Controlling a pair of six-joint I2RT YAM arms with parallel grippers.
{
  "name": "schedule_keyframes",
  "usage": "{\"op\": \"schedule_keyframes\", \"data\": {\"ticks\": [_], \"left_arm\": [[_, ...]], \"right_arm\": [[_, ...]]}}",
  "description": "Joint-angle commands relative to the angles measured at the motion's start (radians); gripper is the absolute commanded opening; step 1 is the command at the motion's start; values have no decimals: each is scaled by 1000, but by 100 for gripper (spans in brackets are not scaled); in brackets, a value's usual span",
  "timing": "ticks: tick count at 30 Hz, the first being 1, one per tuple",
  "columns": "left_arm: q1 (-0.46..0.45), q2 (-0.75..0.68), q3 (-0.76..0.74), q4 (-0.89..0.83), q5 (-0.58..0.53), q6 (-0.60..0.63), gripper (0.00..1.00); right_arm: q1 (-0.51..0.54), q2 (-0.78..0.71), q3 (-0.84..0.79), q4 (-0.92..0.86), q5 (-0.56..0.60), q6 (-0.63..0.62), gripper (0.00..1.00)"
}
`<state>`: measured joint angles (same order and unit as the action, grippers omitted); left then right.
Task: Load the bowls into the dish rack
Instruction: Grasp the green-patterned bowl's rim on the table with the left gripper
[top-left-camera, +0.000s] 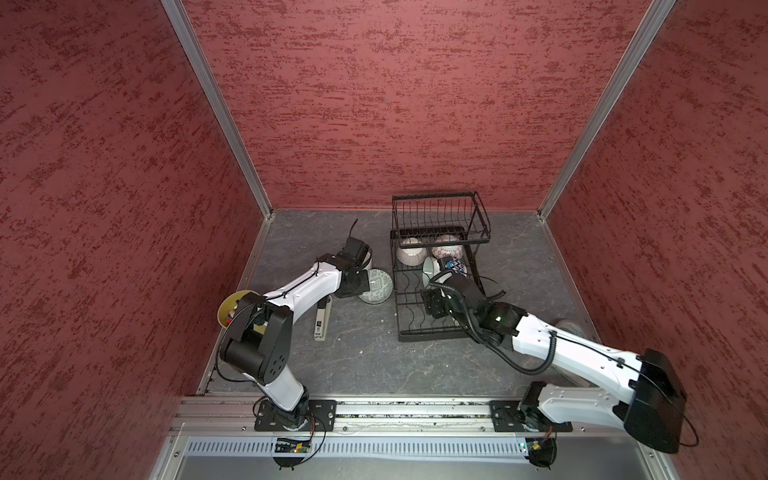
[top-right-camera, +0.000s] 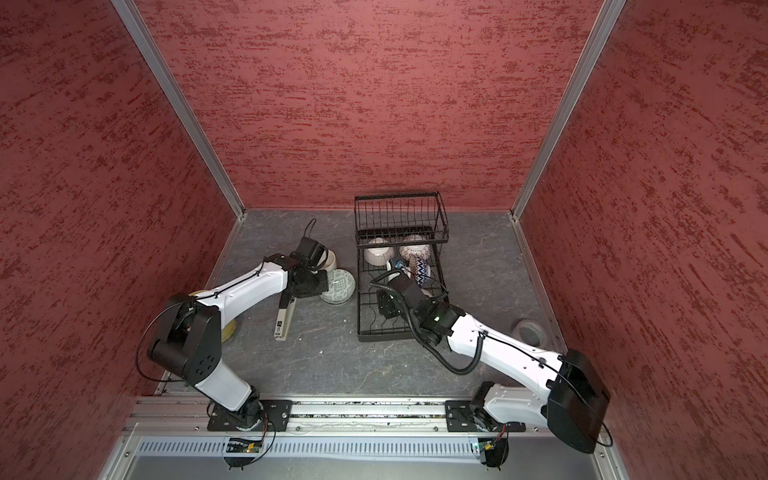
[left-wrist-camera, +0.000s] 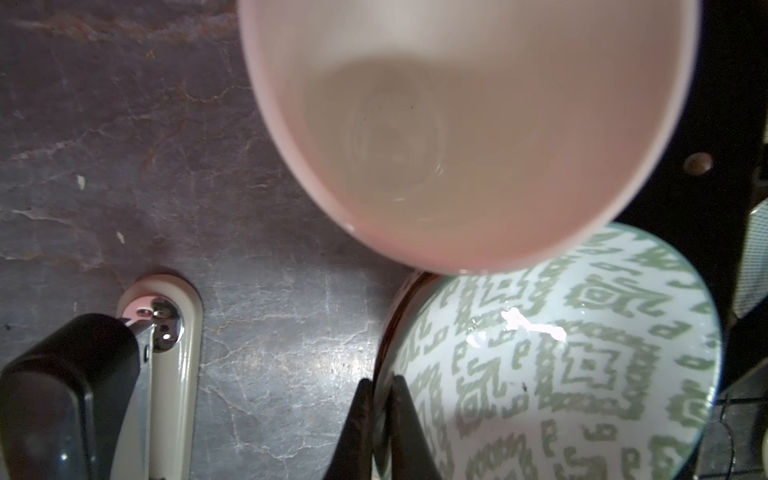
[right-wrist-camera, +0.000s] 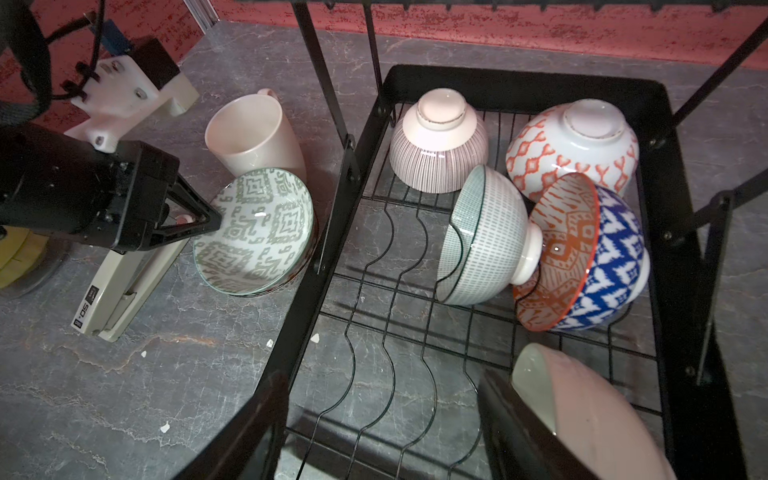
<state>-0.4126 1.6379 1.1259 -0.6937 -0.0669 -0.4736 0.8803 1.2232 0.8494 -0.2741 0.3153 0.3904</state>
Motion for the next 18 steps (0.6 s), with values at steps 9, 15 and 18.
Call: {"op": "schedule_keyframes", "data": {"ticks": [9, 15, 18], "left_arm": [[1, 2, -11, -9, -16, 13, 0], [-2, -24, -21, -18, -17, 18, 0], [-7, -40, -30, -20, -16, 16, 0]], "right_arm": [[3, 10, -10, 16, 13, 20, 73], [3, 34, -6, 16, 7, 15, 73], [3, 45, -6, 16, 5, 13, 73]]}}
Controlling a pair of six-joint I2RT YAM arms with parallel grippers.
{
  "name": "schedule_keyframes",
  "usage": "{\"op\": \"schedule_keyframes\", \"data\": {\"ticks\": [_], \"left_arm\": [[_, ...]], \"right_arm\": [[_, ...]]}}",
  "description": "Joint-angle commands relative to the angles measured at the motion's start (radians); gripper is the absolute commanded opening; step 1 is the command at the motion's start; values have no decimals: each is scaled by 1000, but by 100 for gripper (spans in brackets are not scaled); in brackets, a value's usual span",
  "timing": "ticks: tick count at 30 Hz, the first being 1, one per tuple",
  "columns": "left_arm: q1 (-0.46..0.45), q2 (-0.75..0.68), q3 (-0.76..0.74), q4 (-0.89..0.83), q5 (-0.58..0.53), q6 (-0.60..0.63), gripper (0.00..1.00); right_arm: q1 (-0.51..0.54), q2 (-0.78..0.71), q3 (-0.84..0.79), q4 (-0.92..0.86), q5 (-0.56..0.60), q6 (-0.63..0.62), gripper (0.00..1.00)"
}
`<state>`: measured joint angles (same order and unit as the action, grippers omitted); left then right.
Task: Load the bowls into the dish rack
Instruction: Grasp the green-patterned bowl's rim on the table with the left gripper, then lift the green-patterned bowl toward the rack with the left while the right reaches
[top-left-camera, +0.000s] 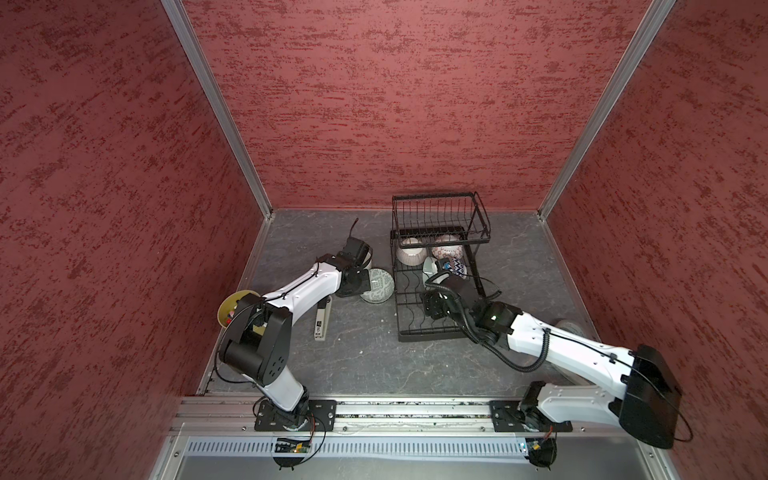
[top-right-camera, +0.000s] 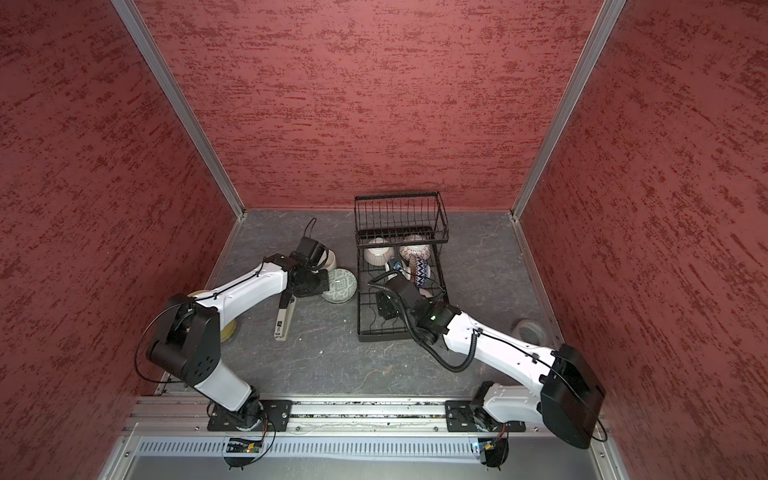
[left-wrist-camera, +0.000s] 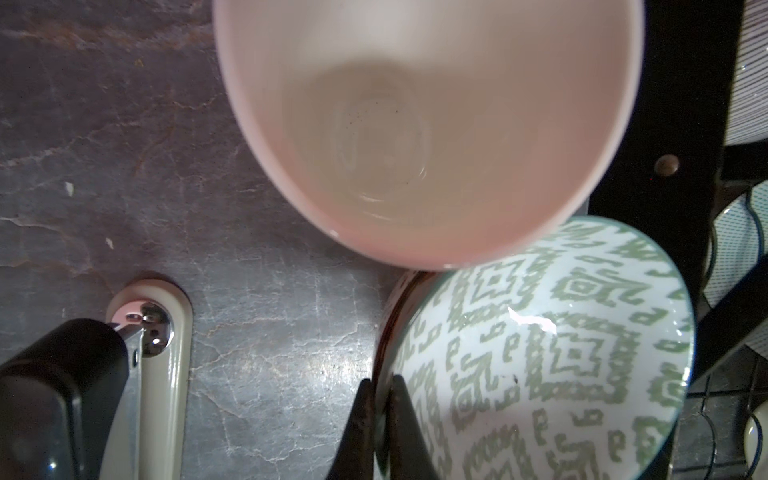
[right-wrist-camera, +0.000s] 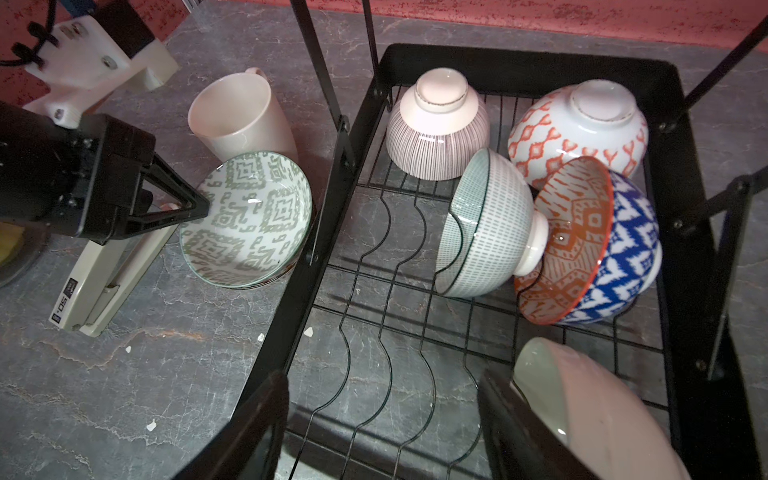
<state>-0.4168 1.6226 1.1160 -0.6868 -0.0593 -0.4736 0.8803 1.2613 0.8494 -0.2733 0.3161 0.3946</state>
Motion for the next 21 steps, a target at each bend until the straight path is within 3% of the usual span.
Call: {"op": "schedule_keyframes", "data": {"ticks": [1, 21], "left_arm": [[-2, -30, -23, -28, -24, 16, 0], [-5, -149, -85, 19, 46, 7, 0]], "right_arm": [[3, 10, -6, 16, 5, 9, 73], [3, 91, 28, 11, -8, -9, 73]]}}
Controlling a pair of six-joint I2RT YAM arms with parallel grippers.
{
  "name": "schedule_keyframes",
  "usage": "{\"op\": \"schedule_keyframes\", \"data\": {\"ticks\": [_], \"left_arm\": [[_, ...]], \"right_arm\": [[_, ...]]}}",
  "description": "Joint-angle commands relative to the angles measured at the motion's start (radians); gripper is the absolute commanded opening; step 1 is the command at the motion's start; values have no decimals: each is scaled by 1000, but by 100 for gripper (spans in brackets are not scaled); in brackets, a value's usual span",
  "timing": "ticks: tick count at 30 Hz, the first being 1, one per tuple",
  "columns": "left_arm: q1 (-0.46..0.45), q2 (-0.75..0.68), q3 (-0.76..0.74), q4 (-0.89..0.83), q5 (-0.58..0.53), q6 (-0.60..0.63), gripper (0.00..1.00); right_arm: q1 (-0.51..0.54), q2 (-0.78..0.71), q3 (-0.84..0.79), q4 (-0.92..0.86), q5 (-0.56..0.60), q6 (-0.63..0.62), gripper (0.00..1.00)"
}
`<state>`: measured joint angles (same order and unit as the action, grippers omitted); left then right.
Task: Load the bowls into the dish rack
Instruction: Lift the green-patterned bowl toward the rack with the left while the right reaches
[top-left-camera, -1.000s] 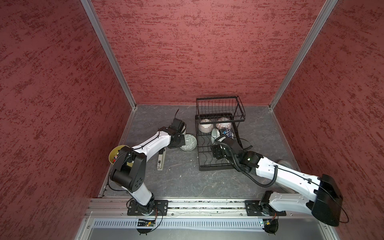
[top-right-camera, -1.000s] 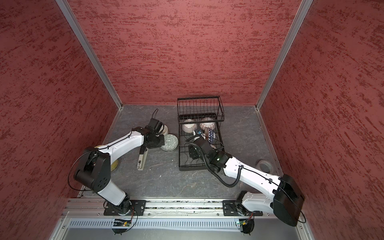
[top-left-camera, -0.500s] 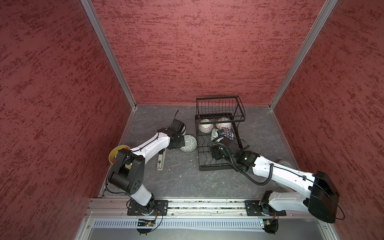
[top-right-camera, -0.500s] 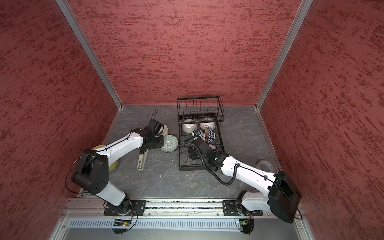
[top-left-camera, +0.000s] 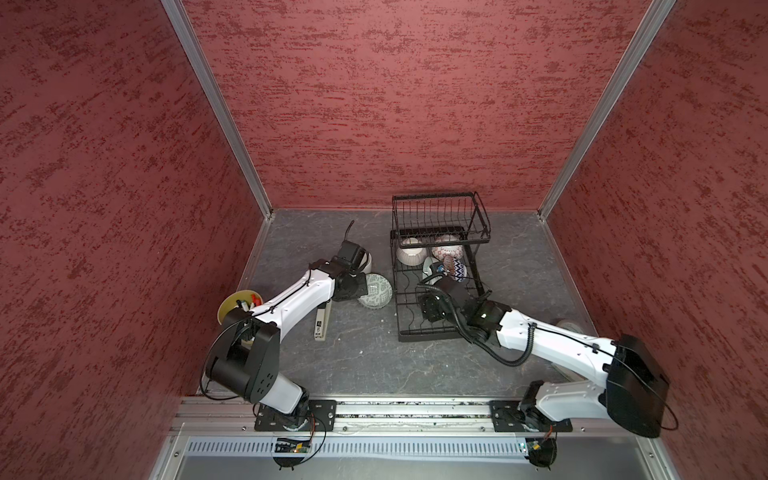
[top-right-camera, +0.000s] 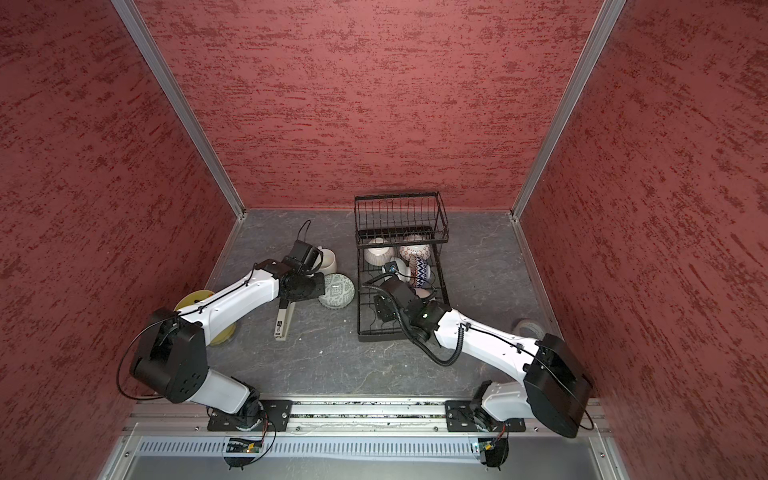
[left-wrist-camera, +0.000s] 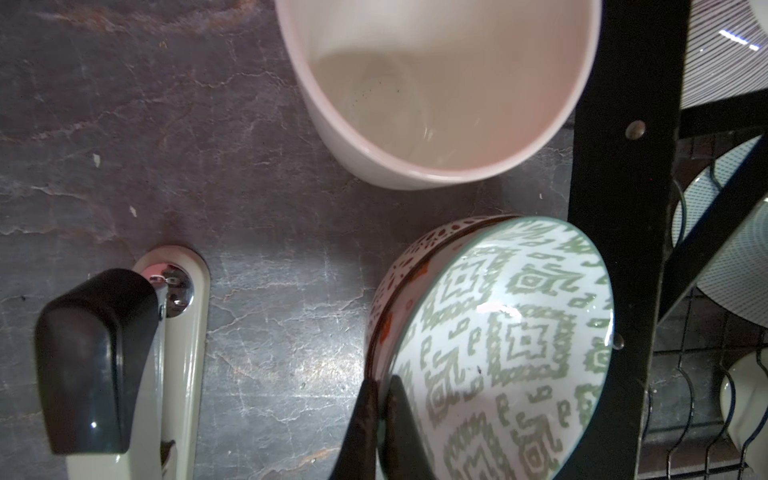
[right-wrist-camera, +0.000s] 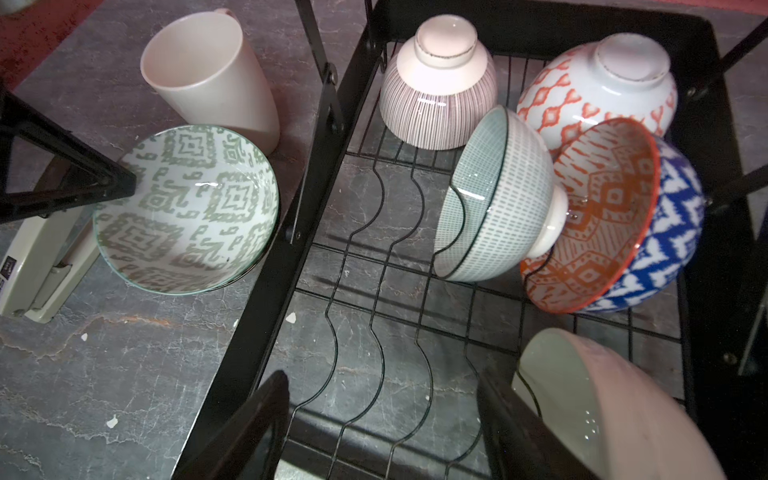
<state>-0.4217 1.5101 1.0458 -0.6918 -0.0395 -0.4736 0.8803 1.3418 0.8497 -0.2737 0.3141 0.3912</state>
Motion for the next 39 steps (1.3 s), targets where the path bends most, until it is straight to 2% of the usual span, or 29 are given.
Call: {"op": "schedule_keyframes", "data": {"ticks": [1, 13, 24, 34, 39], "left_arm": [[1, -46, -18, 32, 34, 7, 0], [11, -114, -18, 89, 105, -4, 0], [2, -206, -57, 80, 122, -7, 0], [-86, -264, -54, 59, 66, -12, 0], [-124, -275, -45, 60, 47, -23, 0]], "right_arm": [[3, 16, 32, 13, -9, -7, 73], [3, 47, 71, 12, -61, 15, 74], [2, 73, 197, -116, -101, 67, 72], [2, 90, 267, -162, -153, 84, 70], [4, 106, 290, -195, -153, 90, 65]]}}
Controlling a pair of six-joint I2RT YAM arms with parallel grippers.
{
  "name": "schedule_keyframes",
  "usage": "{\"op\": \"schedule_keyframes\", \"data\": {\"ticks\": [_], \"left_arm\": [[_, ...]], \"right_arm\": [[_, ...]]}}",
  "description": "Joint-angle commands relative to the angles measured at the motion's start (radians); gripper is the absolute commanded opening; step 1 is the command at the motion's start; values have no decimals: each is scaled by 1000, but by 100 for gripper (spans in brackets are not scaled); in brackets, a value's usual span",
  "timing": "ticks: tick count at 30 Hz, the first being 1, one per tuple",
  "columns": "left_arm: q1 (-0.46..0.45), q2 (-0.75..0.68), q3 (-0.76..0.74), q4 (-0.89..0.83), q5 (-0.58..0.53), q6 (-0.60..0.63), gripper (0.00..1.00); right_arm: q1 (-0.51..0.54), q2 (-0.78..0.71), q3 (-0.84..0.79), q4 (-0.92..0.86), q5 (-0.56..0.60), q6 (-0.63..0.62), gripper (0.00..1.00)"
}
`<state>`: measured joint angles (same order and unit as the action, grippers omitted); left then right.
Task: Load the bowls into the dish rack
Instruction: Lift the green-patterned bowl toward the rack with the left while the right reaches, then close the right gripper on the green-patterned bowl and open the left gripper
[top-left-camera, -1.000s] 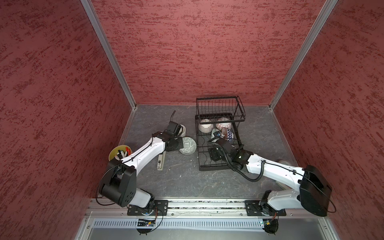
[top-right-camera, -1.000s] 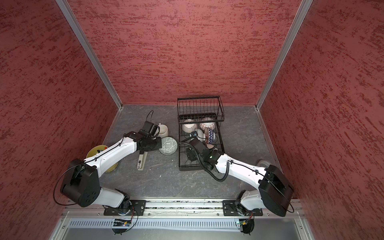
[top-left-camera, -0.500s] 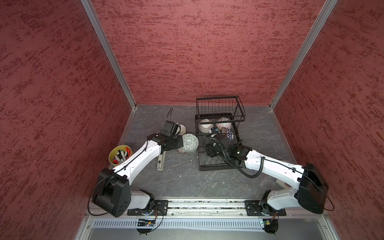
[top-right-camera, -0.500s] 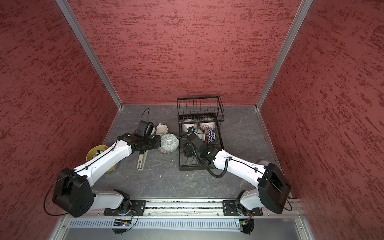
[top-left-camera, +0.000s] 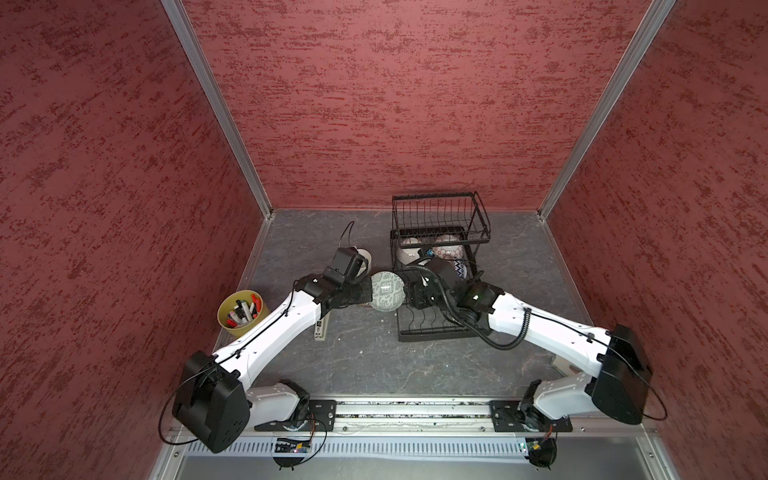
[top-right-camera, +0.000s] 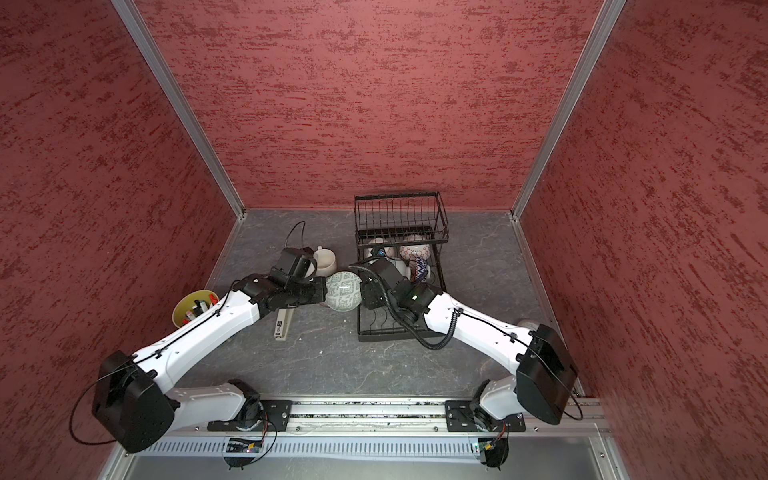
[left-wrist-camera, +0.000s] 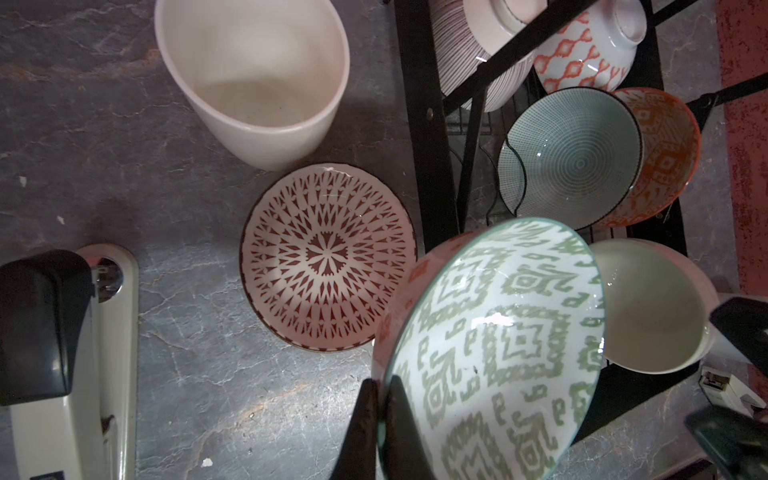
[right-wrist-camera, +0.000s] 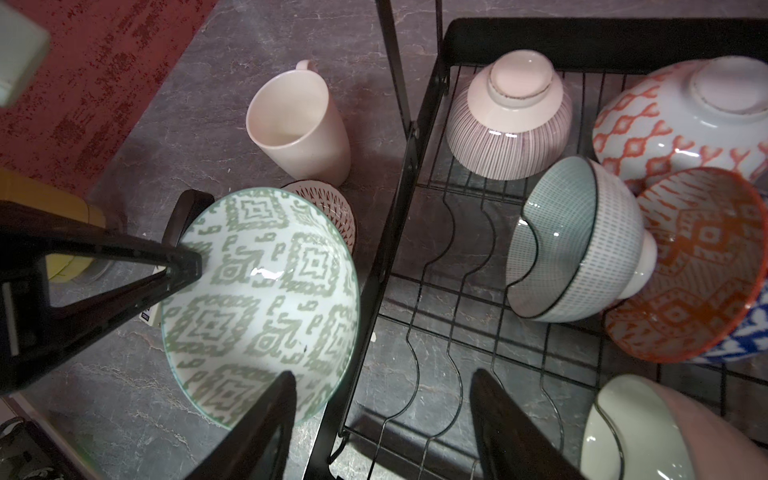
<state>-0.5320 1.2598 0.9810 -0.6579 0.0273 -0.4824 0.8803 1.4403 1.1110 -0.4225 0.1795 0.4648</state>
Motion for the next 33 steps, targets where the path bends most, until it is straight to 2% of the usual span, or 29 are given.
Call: {"op": "schedule_keyframes", "data": {"ticks": [1, 9, 18, 27, 33], "left_arm": [[-20, -23, 23, 24, -21, -15, 0], [-69, 0, 51, 19, -38, -15, 0], [-91, 0, 58, 24, -40, -21, 0], [-112, 6, 59, 38, -32, -32, 0], [-115, 10, 60, 45, -31, -33, 0]], "right_arm": [[3, 30, 29, -45, -21, 20, 64], [3, 56, 29, -39, -27, 25, 57], [3, 69, 13, -12, -11, 36, 46], [3, 94, 23, -1, 5, 43, 38], [3, 109, 29, 5, 18, 49, 25]]}}
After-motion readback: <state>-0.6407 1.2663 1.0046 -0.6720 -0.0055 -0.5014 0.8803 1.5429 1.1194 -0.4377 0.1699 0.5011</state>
